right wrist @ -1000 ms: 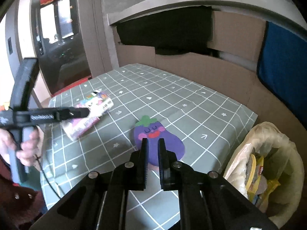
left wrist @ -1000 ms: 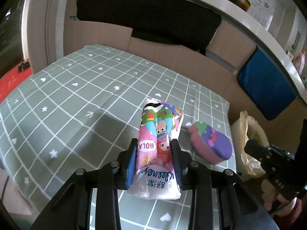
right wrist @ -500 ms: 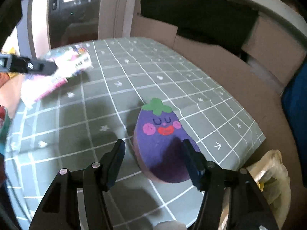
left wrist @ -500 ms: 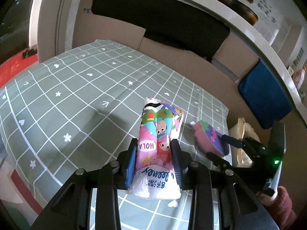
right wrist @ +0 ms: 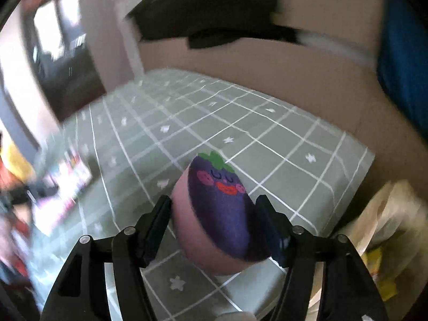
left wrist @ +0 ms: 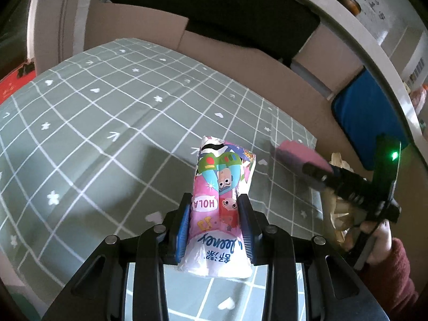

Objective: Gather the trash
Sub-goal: 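Grasp the purple eggplant sponge with the right tool while the left tool holds the tissue pack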

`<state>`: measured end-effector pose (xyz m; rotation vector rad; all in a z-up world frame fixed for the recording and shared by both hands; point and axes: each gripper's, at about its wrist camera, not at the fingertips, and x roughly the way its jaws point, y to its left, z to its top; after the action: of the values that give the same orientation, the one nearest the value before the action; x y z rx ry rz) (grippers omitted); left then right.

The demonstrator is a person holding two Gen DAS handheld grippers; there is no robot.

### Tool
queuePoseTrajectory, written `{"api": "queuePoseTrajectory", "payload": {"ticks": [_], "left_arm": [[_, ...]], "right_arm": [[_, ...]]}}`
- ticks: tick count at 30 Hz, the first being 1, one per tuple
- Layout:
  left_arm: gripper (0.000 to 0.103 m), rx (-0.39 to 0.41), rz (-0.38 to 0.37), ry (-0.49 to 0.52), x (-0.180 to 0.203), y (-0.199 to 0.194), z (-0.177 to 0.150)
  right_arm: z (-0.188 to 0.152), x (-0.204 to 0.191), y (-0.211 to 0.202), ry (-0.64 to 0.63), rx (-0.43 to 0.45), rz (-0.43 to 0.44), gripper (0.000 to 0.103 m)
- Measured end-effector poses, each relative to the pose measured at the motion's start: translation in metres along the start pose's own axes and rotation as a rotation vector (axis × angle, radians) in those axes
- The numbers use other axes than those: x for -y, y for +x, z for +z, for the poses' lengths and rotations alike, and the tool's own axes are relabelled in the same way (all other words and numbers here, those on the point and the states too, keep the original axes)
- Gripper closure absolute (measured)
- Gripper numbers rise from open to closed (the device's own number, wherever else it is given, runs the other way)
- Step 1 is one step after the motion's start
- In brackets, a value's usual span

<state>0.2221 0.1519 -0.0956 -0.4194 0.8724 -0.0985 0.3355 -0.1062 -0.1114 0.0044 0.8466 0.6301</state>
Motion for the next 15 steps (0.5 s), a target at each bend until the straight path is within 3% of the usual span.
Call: {"api": "queuePoseTrajectory", "payload": {"ticks": [3, 5, 7, 15], "left_arm": [[0.068, -0.018, -0.012, -0.001, 0.005, 0.008, 0.003], [0.068, -0.024, -0.015, 0.007, 0.009, 0.012, 0.004], [0.068, -0.03, -0.018, 0.018, 0.014, 0.015, 0.004], [0.068, -0.055, -0.012, 0.024, 0.023, 0.028, 0.005]], "right_arm": [[0.001, 0.037, -0.009, 0.203, 0.039, 0.073, 0.043], [0.0, 0.046, -0.014, 0.219, 0.056, 0.058, 0.043], [0.0, 0.045, -0.02, 0.172, 0.067, 0.006, 0.042], [0.0, 0.015, -0.019, -0.078, 0.058, -0.05, 0.042]]}}
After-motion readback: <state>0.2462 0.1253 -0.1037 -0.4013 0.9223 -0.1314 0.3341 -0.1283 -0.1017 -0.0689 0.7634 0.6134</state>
